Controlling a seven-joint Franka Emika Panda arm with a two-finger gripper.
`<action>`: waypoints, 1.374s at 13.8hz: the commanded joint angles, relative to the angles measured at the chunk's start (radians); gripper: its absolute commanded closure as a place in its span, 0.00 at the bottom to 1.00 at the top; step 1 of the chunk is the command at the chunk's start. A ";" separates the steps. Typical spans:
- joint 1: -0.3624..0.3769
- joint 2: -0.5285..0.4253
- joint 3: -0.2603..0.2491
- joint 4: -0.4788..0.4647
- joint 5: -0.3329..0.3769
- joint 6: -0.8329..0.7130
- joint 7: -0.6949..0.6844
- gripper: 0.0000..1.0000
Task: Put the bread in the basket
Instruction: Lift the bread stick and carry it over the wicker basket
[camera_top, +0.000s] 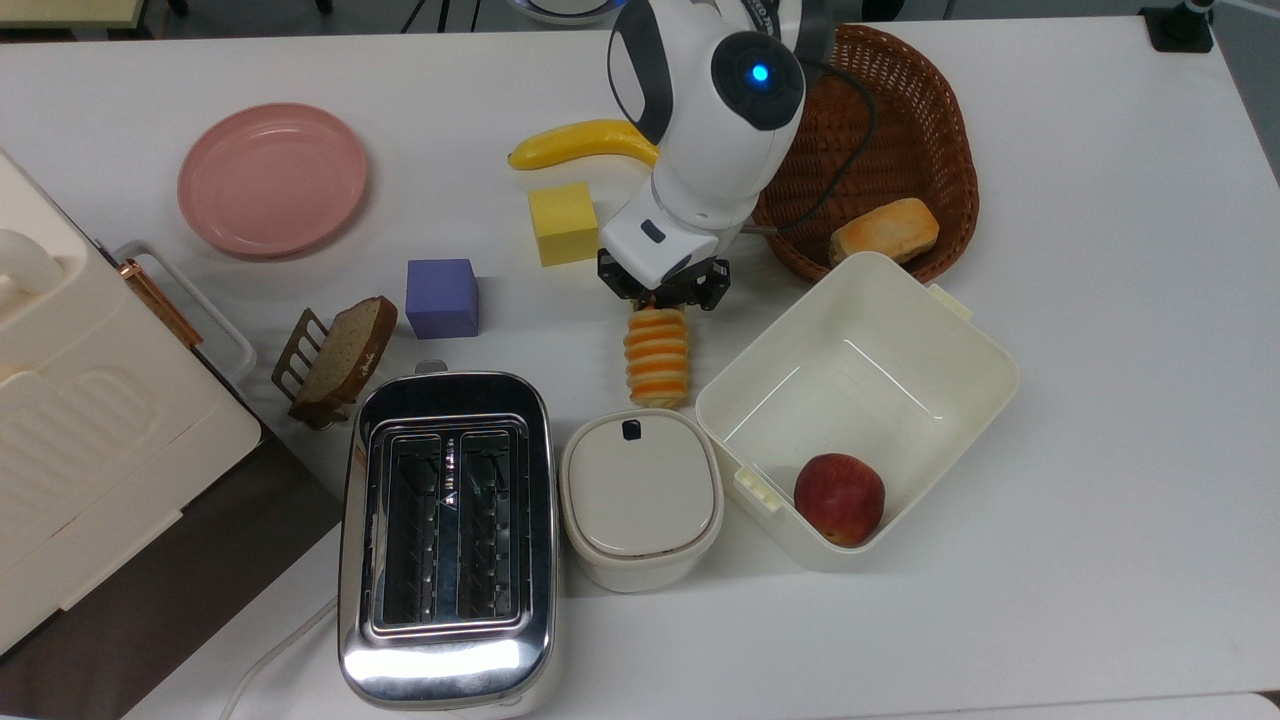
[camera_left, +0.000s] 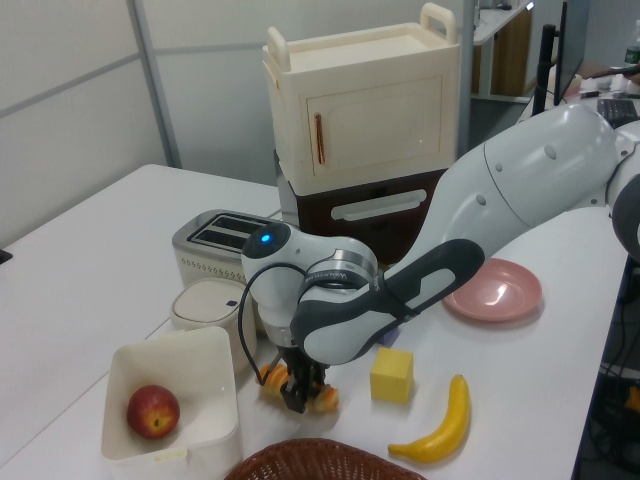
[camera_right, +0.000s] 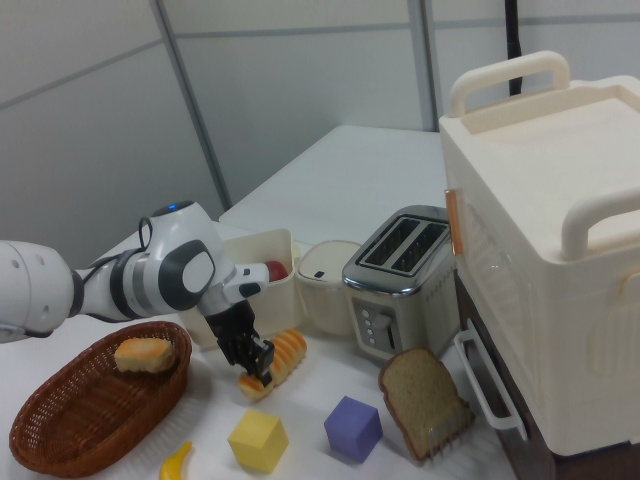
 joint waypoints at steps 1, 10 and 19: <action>-0.030 -0.146 0.018 -0.056 -0.017 -0.074 0.018 1.00; -0.023 -0.301 0.011 -0.097 0.055 -0.304 -0.106 1.00; 0.223 -0.440 0.003 -0.142 0.130 -0.437 -0.104 1.00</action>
